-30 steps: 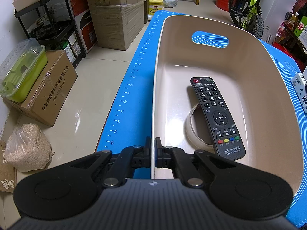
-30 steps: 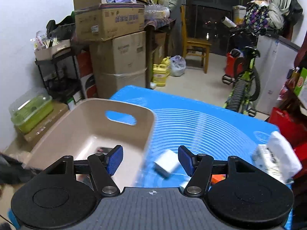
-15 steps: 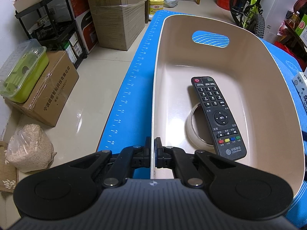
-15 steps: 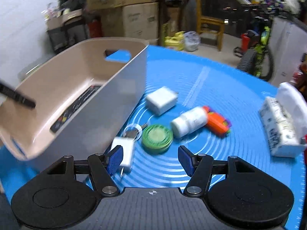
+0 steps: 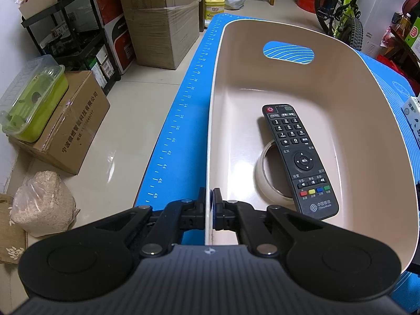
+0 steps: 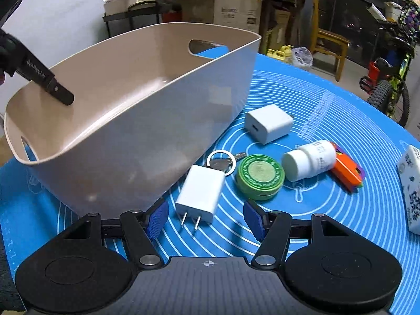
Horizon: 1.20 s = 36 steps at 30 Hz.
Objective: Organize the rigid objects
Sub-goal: 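Move the right gripper to the white charger and grasp it, then carry the white charger into the bin beside the remote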
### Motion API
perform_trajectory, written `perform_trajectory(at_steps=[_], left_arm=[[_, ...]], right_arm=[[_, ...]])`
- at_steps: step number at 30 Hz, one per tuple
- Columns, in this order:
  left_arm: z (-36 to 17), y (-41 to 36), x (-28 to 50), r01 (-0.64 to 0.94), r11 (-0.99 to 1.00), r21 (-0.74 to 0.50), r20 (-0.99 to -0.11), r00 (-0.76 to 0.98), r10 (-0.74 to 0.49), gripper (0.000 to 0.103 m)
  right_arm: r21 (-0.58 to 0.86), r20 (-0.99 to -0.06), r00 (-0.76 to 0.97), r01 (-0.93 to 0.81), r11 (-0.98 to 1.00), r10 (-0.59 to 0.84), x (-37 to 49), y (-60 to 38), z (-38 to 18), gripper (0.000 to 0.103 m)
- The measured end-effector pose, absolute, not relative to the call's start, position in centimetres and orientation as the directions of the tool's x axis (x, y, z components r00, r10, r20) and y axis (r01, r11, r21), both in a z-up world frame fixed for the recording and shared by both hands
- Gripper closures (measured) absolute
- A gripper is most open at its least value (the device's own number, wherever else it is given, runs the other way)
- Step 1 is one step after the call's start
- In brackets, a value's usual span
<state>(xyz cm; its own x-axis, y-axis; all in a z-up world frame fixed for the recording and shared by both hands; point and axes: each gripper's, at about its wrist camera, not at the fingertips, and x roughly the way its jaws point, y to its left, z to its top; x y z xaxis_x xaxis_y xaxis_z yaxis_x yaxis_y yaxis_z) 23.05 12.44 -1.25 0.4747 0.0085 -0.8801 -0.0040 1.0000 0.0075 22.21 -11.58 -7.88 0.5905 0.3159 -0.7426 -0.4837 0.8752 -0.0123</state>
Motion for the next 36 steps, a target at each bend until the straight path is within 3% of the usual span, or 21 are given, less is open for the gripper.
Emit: perform_trajectory(at_steps=[14,19,20,30,36], left_arm=[[-1.2,12.7,23.1,-0.004,1.0,0.014,-0.88,0.474,0.014,0.097],[-1.2,12.7,23.1,-0.004,1.0,0.014,-0.88,0.475,0.014,0.097],[-1.2,12.7,23.2,-0.004,1.0,0.013,-0.88,0.474,0.014,0.097],[-1.1,12.6,23.2,-0.004,1.0,0.014,-0.88,0.475,0.014,0.098],[-1.1,12.4,23.2,-0.004,1.0,0.013,-0.88,0.474,0.013,0.098]], right_arm=[[-0.111,-0.719,0.659,-0.423,0.899,0.222,23.2,-10.9,-8.7,0.039],[-0.103,-0.722,0.649,-0.441,0.892,0.238,23.7,-10.5,-9.1,0.052],[-0.101,-0.723,0.648,-0.441,0.892,0.239,23.8,-10.4,-9.1,0.061],[-0.093,-0.718,0.656,-0.422,0.902,0.233,22.7,-11.3,-8.5,0.061],[-0.114,-0.664,0.721,-0.359,0.927,0.197,21.8,-12.6,-5.3,0.061]])
